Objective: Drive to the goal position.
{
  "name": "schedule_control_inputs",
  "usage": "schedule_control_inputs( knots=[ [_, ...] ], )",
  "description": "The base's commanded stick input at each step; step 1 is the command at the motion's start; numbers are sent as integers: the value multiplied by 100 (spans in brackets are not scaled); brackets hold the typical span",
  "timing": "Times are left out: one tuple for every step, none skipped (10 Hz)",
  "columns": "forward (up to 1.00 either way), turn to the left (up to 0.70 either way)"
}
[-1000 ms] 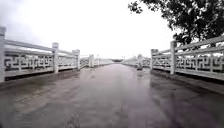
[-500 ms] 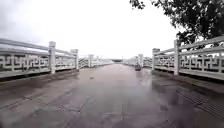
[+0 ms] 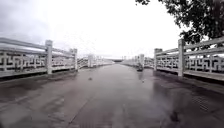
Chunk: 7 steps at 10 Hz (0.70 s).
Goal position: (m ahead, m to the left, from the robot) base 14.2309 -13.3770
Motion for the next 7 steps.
schedule_control_inputs(
  knots=[
    [45,3],
    [60,2],
    [69,1],
    [65,1],
    [45,3],
    [45,3],
    [45,3]
  ],
)
